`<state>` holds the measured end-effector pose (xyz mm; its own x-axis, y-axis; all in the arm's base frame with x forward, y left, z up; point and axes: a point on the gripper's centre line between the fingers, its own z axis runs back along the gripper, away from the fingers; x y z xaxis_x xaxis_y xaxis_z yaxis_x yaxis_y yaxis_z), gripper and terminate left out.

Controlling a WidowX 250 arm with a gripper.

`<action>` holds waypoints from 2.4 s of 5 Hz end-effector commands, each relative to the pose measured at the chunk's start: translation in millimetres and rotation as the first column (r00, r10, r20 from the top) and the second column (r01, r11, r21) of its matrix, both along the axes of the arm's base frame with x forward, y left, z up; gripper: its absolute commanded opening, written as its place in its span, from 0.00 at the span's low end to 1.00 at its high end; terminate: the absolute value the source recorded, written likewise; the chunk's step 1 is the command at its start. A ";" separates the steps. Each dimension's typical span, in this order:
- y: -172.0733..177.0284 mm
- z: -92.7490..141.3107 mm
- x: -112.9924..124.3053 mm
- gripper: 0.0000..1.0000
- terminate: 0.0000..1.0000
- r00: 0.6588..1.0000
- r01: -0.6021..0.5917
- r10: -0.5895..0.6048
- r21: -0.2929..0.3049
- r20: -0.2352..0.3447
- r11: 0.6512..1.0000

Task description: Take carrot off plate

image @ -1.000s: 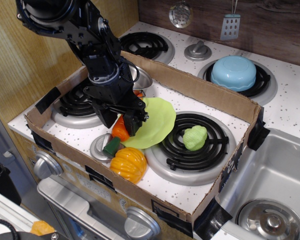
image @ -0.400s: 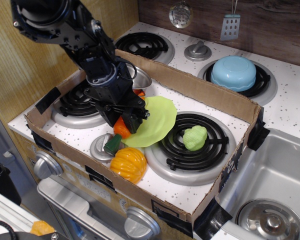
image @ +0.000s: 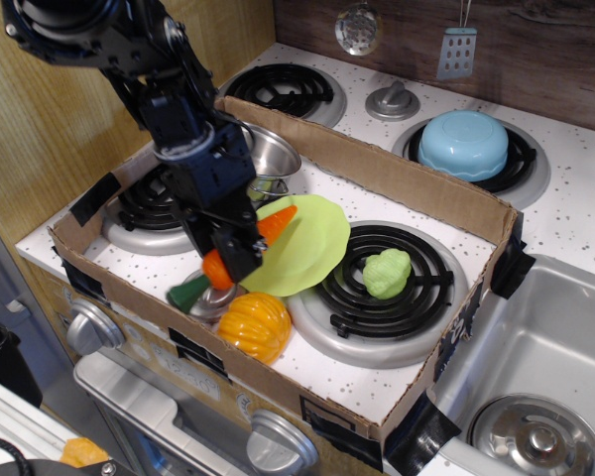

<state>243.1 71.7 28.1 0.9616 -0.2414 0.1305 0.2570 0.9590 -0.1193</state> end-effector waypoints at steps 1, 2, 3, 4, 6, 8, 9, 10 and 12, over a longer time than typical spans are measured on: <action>11.9 24.7 7.7 0.00 0.00 0.962 0.272 -0.272 0.023 -0.005 0.962; -5.8 53.5 -9.5 0.00 0.00 0.920 0.389 -0.392 0.099 0.009 0.916; -26.5 75.1 -20.9 0.00 0.00 0.895 0.445 -0.445 0.087 -0.017 0.891; -52.1 74.3 -29.5 0.00 0.00 0.903 0.430 -0.428 0.089 -0.040 0.898; -90.4 44.3 -24.2 0.00 0.00 0.950 0.308 -0.305 0.059 -0.061 0.949; -113.2 15.6 -0.4 0.00 0.00 0.970 0.242 -0.238 0.076 -0.053 0.967; -120.6 7.7 7.7 0.00 0.00 0.977 0.212 -0.208 0.100 -0.044 0.972; -121.6 5.8 10.8 0.00 0.00 0.978 0.208 -0.205 0.078 -0.048 0.975; -137.2 14.0 2.7 1.00 0.00 0.987 0.158 -0.157 0.136 -0.012 0.978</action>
